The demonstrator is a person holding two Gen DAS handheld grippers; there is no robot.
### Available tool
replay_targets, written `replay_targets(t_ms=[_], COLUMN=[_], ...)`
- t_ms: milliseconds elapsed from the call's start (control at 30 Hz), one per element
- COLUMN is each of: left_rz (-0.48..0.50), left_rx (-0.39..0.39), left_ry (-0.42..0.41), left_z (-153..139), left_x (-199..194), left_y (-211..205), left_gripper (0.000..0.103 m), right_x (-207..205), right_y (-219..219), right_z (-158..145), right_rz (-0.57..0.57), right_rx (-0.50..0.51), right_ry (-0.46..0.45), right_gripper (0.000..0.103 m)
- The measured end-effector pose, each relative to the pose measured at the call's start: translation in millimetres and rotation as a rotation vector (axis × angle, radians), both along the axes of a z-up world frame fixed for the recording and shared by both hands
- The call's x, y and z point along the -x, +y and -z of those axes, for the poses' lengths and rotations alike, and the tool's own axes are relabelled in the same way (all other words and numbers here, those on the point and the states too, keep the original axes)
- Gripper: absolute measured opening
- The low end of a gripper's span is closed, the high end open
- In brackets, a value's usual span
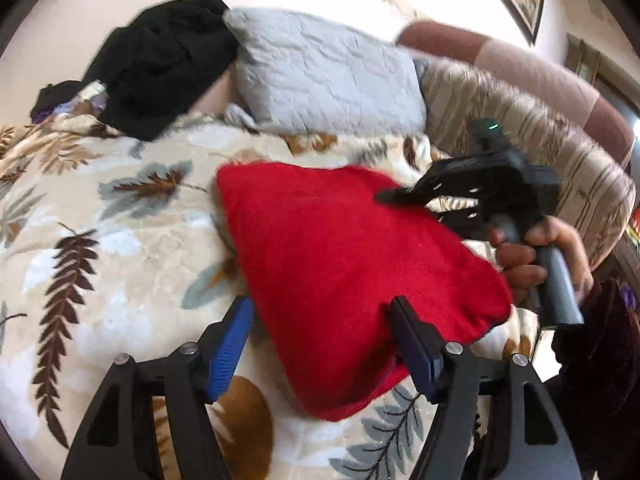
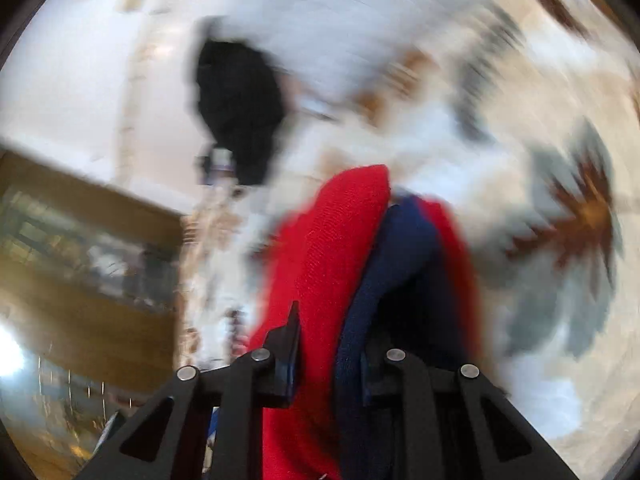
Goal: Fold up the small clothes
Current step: 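Open both grippers and release the folded red bundle onto the bed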
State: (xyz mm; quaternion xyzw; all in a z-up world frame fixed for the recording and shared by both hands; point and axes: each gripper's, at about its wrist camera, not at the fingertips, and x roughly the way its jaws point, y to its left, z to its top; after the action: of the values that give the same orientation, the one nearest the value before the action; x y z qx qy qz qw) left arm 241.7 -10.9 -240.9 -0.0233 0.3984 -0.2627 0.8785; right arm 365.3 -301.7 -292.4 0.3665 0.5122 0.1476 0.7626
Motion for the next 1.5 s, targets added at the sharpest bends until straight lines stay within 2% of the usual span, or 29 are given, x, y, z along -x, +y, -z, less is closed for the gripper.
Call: replay_targets(t_ms=[33,67,133,167,233,267,333,400,500,600,633,767,867,967,1100,1300,1433,1500], left_rz=[0.011,0.018,0.027,0.028,0.030,0.029,0.027,0.026,0.023,0.018,0.018,0.016,0.013,0.006,-0.001,-0.020,-0.028,-0.033], left_rx=[-0.019,-0.037,-0.062,-0.070,-0.073,-0.071,-0.067,-0.066,-0.071,-0.082,-0.087,-0.120,-0.134,-0.149,-0.172,-0.194,-0.210,-0.215], left_ry=[0.017,0.038,0.056,0.055,0.046,0.047,0.052,0.054,0.051,0.043,0.038,0.008,0.000,-0.008,-0.028,-0.045,-0.060,-0.062], left_z=[4.9,10.4,15.8,16.3,15.4,15.6,17.1,19.2,20.4,20.4,20.6,20.0,19.0,17.7,15.6,13.9,14.9,15.5], left_x=[-1.2,-2.7,-1.0,1.0,3.9,4.3,4.7,3.6,3.6,3.9,4.3,8.0,8.8,10.5,13.9,17.6,18.5,17.8], left_y=[-4.2,-9.0,-11.8,-12.7,-11.7,-10.3,-8.9,-8.5,-8.8,-9.8,-10.3,-13.9,-15.2,-16.9,-18.5,-20.7,-22.4,-23.1], left_gripper=[0.072,0.072,0.072,0.072,0.072,0.073,0.073,0.073,0.074,0.074,0.074,0.075,0.075,0.075,0.075,0.075,0.076,0.077], right_x=[-2.2,-3.5,-3.0,1.7,11.5,15.5,12.9,9.8,-10.2,-22.4,-27.0,-29.1,-22.8,-15.6,9.2,48.3,59.4,59.8], right_y=[-5.2,-10.8,-16.4,-21.6,-29.0,-31.6,-25.7,-15.9,18.9,29.9,28.8,25.4,28.4,24.6,21.4,25.7,32.1,34.1], right_z=[9.4,16.6,8.9,-3.0,-27.6,-38.1,-52.8,-54.4,-41.3,-21.9,-15.5,-11.0,-20.1,-30.7,-50.0,-62.0,-49.8,-32.3], right_rz=[0.010,0.021,0.039,0.060,0.126,0.143,0.121,0.073,-0.018,-0.037,-0.029,-0.010,-0.011,-0.009,-0.036,-0.103,-0.128,-0.131], right_rx=[-0.003,-0.050,-0.066,-0.043,0.008,0.035,0.029,0.016,0.070,0.131,0.127,0.103,0.122,0.099,0.106,0.129,0.169,0.201], right_ry=[0.036,0.058,0.064,0.029,-0.083,-0.134,-0.226,-0.245,-0.204,-0.140,-0.133,-0.138,-0.154,-0.182,-0.220,-0.222,-0.170,-0.095], right_gripper=[0.030,0.032,0.040,0.051,0.065,0.065,0.065,0.065,0.065,0.064,0.061,0.062,0.062,0.063,0.063,0.063,0.062,0.062])
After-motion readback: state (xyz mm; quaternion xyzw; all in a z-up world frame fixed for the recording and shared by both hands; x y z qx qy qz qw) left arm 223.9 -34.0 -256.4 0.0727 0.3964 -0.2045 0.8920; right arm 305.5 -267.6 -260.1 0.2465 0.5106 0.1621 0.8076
